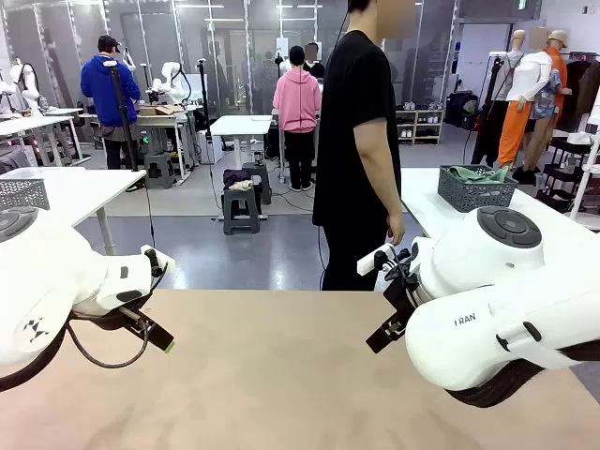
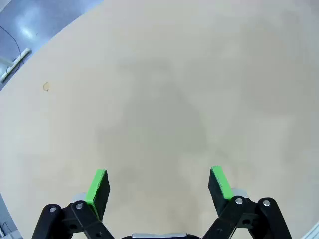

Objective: Fold the towels and place them in the basket.
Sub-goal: When a person lays out a Towel with hook on the table, fold it in half twice.

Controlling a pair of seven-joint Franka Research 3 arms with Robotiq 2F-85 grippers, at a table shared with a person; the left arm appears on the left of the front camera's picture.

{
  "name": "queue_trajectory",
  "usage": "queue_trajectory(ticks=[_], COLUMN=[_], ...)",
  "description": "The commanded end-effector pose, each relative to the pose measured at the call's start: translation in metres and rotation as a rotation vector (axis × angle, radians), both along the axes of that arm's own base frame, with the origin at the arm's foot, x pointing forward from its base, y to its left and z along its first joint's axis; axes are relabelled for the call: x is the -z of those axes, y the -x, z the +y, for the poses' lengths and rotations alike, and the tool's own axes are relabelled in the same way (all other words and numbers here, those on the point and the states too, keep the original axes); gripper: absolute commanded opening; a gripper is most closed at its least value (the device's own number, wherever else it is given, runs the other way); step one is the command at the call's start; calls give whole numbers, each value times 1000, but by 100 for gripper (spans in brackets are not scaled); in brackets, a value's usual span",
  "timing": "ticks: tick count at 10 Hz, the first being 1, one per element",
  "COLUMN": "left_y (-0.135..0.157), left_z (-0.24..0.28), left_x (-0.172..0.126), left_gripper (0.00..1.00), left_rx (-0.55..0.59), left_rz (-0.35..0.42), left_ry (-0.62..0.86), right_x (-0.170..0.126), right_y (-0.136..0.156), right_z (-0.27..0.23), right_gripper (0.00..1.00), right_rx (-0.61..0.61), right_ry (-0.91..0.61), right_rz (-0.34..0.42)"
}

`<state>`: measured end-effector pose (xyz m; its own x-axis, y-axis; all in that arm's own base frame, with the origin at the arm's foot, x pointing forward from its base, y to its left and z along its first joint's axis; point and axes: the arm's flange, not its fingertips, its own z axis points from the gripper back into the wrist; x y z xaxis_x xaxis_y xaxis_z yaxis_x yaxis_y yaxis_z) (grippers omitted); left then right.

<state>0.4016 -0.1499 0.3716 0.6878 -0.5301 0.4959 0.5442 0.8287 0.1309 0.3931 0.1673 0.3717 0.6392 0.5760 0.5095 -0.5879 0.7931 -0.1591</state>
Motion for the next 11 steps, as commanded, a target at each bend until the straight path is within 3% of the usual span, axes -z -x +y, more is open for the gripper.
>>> queue_trajectory(ticks=[1,11], left_y=[0,0], left_z=[0,0], left_x=[0,0], left_gripper=[100,100], left_rx=[1,1], left_rz=[0,0], left_ry=[0,0], right_x=[0,0], right_y=[0,0], right_z=[0,0], right_gripper=[100,100], right_rx=[0,0], right_ry=[0,0], right_rz=[0,0])
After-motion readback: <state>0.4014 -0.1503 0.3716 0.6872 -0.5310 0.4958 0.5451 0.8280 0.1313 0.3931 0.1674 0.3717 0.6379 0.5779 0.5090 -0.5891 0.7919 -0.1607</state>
